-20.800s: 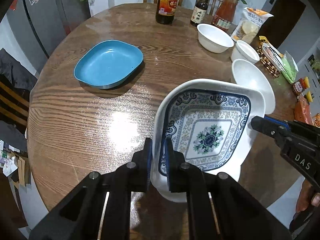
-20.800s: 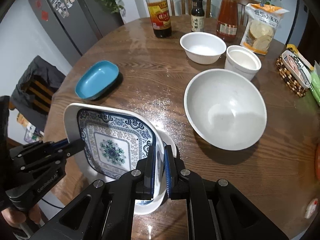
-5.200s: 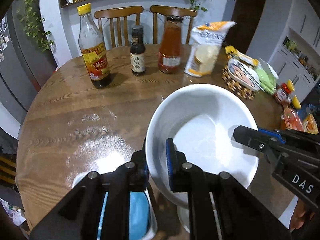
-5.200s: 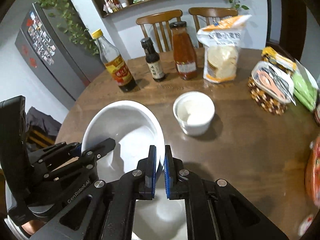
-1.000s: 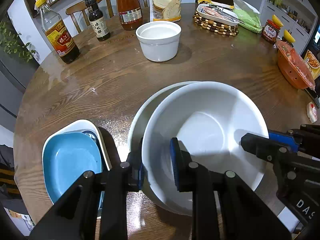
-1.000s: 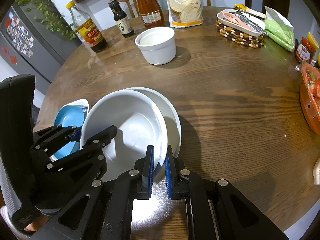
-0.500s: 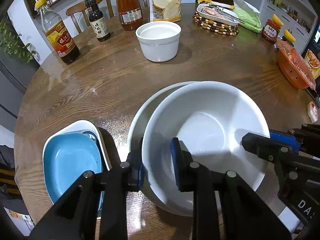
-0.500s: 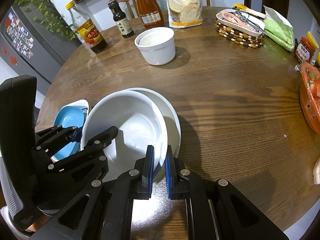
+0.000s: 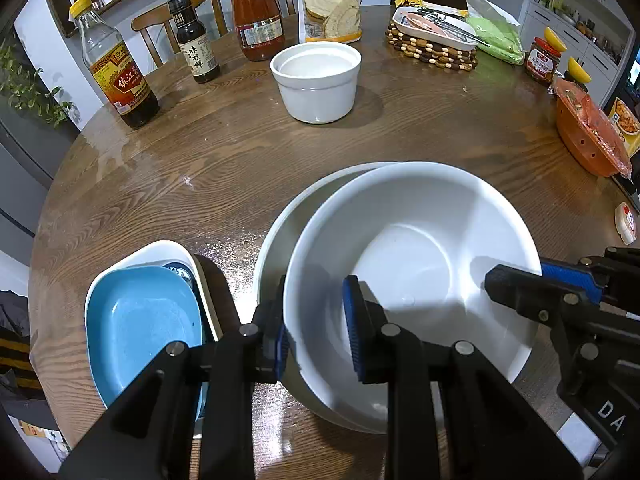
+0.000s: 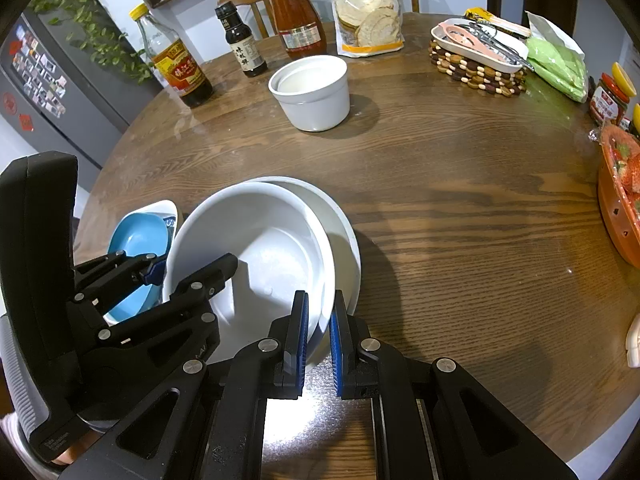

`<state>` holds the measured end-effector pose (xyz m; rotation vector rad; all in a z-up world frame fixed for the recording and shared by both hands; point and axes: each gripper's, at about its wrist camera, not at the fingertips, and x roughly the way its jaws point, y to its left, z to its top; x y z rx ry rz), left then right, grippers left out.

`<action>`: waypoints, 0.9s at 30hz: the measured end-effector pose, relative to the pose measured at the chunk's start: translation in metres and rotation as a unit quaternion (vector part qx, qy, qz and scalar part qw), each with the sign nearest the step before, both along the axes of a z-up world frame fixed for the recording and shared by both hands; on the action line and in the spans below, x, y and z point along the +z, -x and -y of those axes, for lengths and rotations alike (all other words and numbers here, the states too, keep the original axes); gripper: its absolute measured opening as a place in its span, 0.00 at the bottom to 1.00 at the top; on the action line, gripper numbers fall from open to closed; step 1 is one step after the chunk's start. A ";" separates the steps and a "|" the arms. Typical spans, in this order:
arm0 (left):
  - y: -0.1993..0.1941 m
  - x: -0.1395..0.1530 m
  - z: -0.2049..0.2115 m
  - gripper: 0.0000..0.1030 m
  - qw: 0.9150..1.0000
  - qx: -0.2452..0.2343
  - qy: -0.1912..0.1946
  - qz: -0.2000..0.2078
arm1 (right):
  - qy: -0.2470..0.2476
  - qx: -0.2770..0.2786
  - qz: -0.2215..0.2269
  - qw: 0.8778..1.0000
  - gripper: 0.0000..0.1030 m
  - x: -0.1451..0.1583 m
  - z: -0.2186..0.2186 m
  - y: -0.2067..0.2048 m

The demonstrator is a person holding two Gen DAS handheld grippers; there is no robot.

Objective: Organize plates and bowls

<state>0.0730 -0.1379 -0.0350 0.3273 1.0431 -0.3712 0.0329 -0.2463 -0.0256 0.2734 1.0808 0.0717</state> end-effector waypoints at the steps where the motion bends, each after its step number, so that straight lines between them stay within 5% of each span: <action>1: 0.000 0.000 0.000 0.25 1.000 0.000 0.000 0.000 | 0.000 0.000 0.000 1.000 0.10 0.000 0.000 0.000; 27: -0.001 -0.003 0.001 0.26 1.000 -0.002 0.003 -0.007 | 0.006 -0.004 0.000 1.000 0.10 0.003 0.002 -0.002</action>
